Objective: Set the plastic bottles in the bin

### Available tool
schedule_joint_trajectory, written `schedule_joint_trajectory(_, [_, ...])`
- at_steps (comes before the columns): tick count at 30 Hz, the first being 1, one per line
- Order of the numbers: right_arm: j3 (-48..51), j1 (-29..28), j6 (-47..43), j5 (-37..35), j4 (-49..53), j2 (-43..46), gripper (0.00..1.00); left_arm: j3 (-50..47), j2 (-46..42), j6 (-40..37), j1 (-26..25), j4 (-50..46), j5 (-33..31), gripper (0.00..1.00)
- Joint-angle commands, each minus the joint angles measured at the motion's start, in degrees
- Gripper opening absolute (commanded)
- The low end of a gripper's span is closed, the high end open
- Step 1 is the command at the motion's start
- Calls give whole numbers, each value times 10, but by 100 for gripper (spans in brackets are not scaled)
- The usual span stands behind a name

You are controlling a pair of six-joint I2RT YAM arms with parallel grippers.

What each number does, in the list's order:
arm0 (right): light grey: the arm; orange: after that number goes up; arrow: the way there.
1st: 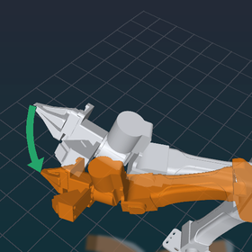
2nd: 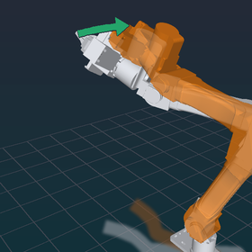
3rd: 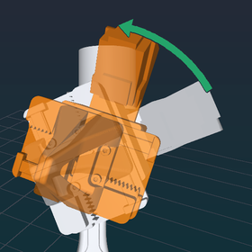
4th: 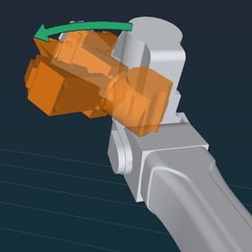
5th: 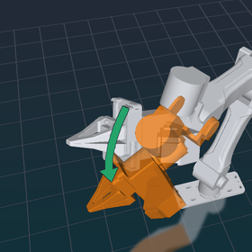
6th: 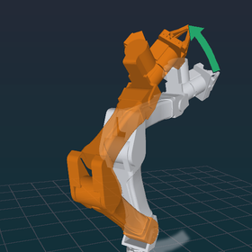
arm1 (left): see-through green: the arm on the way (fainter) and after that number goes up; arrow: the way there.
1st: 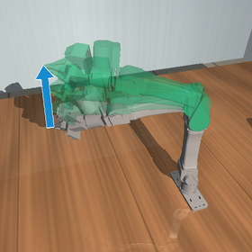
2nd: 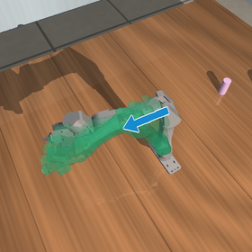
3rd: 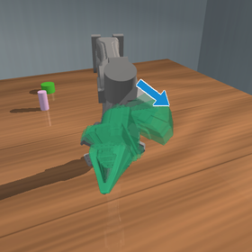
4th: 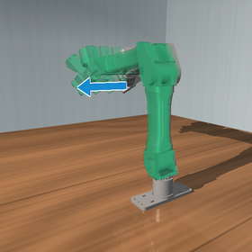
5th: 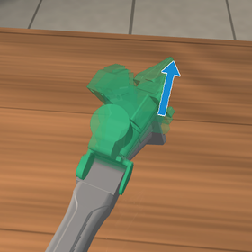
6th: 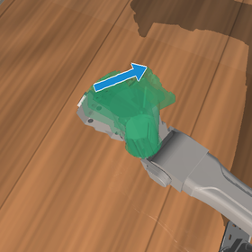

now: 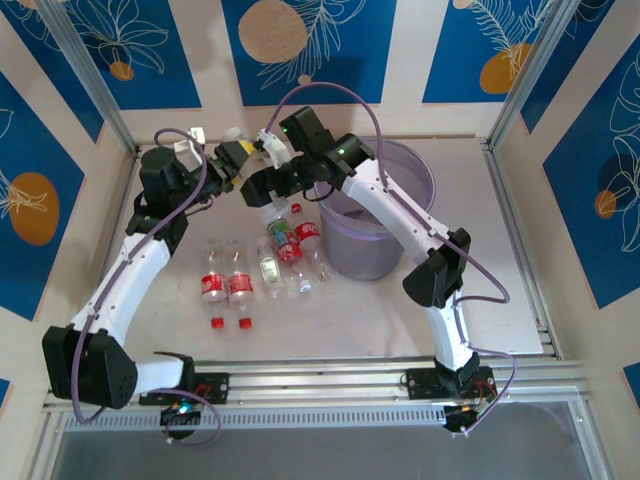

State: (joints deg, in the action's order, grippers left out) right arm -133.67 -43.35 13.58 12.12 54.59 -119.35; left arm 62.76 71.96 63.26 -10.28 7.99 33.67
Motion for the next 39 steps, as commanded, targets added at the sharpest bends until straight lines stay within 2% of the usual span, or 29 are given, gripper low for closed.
schedule_joint_trajectory(1, [-23, -2, -15, -11, 12, -3, 77, 24, -25, -21, -4, -14, 10, 0])
schedule_joint_trajectory(6, [-20, -5, -11, -13, 2, 4, 66, 23, -26, -25, -4, -18, 10, 2])
schedule_joint_trajectory(8, [-21, -5, -12, -16, -1, 8, 62, 23, -29, -36, -3, -32, 8, 11])
schedule_joint_trajectory(9, [-21, -5, -12, -16, -3, 10, 61, 24, -30, -41, -3, -37, 9, 19])
schedule_joint_trajectory(11, [-24, -4, -12, -17, -4, 15, 58, 22, -35, -50, -1, -45, 10, 42])
schedule_joint_trajectory(14, [-31, -1, -12, -16, -8, 22, 54, 7, -51, -48, 10, -35, 16, 85])
schedule_joint_trajectory(16, [-38, 3, -12, -19, -9, 26, 52, -2, -65, -50, 21, -36, 23, 100])
schedule_joint_trajectory(22, [-83, 31, -19, -45, 6, 30, 48, -12, -113, -95, 67, -113, 53, 100])
schedule_joint_trajectory(25, [-98, 48, -20, -61, 18, 48, 48, -14, -139, -145, 82, -186, 40, 100])
schedule_joint_trajectory(29, [-76, 75, -30, -72, 14, 100, 48, -24, -145, -218, 89, -281, -2, 100])
schedule_joint_trajectory(32, [-51, 106, -26, -82, 31, 139, 48, -30, -134, -272, 88, -355, -61, 98])
schedule_joint_trajectory(39, [96, 191, -8, -98, 48, 242, 47, -45, -106, -359, 88, -453, -189, 90])
